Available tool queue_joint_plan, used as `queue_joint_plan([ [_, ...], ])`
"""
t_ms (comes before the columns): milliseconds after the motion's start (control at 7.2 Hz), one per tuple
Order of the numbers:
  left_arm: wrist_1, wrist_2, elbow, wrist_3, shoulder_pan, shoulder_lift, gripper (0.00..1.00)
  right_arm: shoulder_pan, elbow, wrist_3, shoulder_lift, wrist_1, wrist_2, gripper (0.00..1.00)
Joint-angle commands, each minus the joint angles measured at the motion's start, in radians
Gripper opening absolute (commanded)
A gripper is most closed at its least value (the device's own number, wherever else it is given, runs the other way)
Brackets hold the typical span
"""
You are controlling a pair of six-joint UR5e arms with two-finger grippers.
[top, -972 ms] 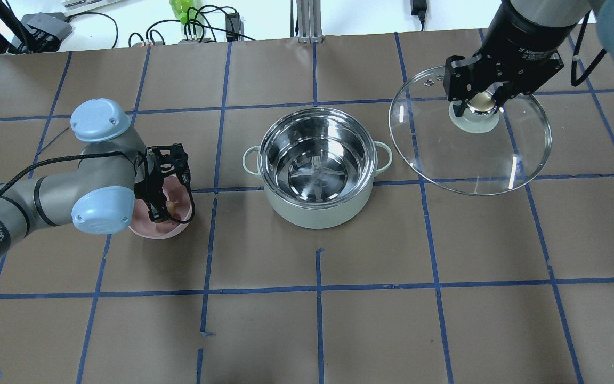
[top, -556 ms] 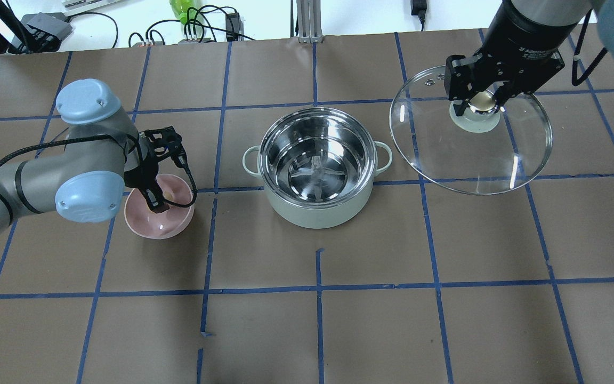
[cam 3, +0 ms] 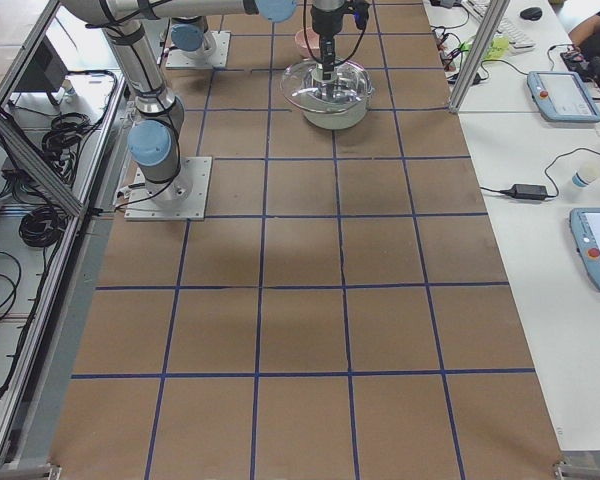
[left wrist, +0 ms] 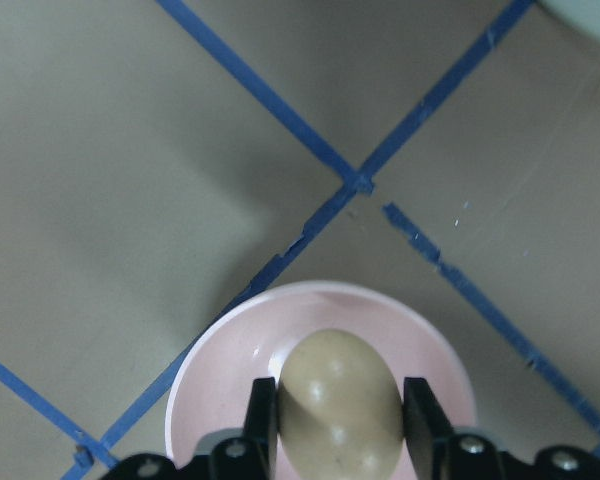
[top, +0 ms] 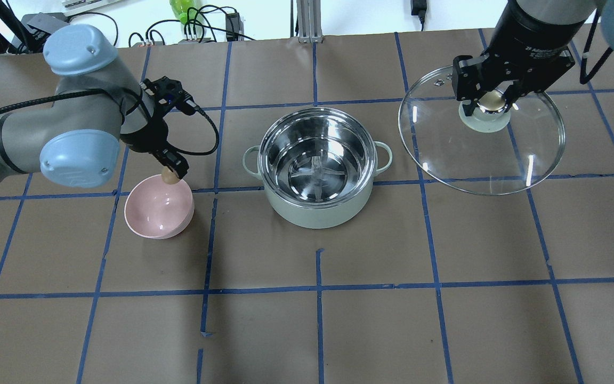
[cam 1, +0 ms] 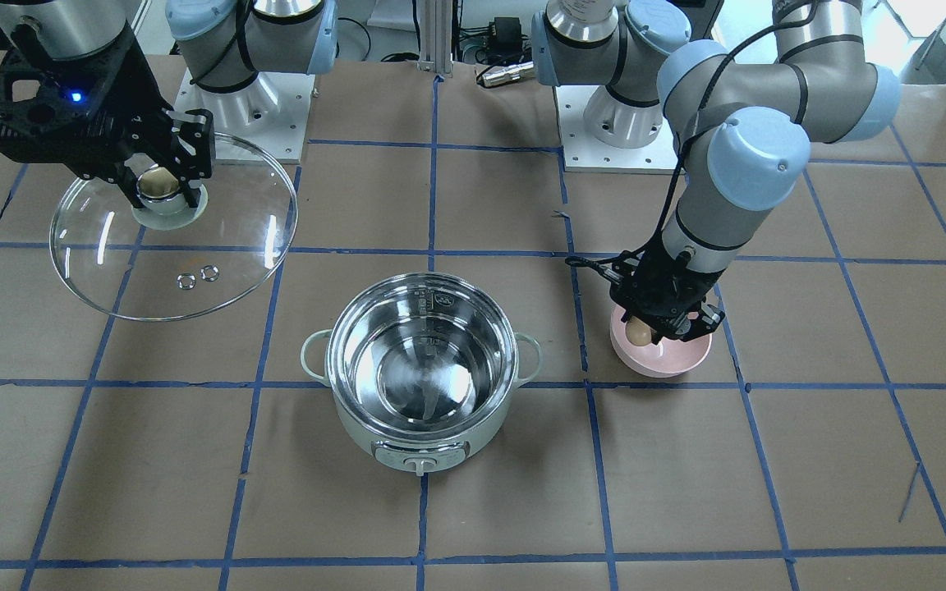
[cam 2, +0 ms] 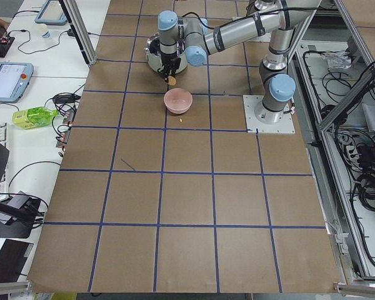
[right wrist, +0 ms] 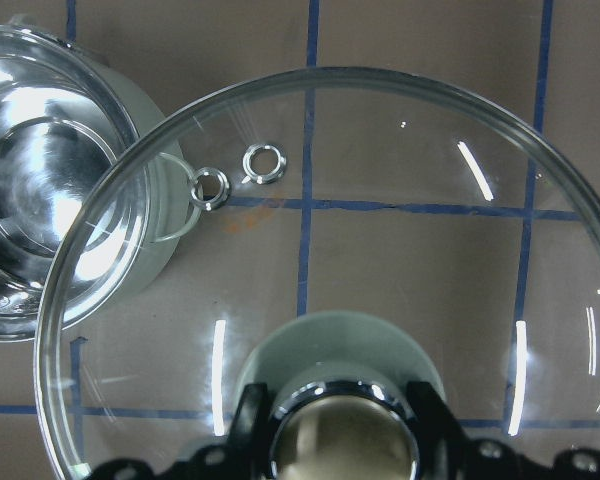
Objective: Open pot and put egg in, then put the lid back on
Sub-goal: 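Carry the egg over the pot and lower it inside with the left gripper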
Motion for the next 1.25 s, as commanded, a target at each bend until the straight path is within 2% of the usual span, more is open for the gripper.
queue_joint_plan([
  [0, -0.006, -0.007, 0.104, -0.259, -0.124, -0.026, 0.15, 0.001, 0.000, 0.003, -0.001, -0.001, -0.011, 0.12],
  [139, -0.006, -0.006, 0.150, -0.373, -0.164, -0.051, 0.15, 0.001, 0.000, 0.003, -0.001, -0.001, -0.003, 0.12],
  [417, 0.007, 0.086, 0.230, -0.525, -0.287, -0.144, 0.15, 0.001, 0.000, 0.003, 0.001, -0.001, 0.001, 0.12],
  [556, 0.007, 0.089, 0.266, -0.564, -0.313, -0.178, 0.15, 0.001, 0.001, 0.002, 0.001, -0.001, 0.001, 0.13],
  [694, 0.012, 0.088, 0.270, -0.625, -0.333, -0.201, 0.15, 0.001, 0.001, 0.002, 0.001, -0.001, 0.003, 0.13],
  [1111, 0.023, 0.089, 0.217, -0.631, -0.359, -0.210, 0.16, 0.003, 0.008, 0.003, 0.001, -0.001, 0.021, 0.13],
])
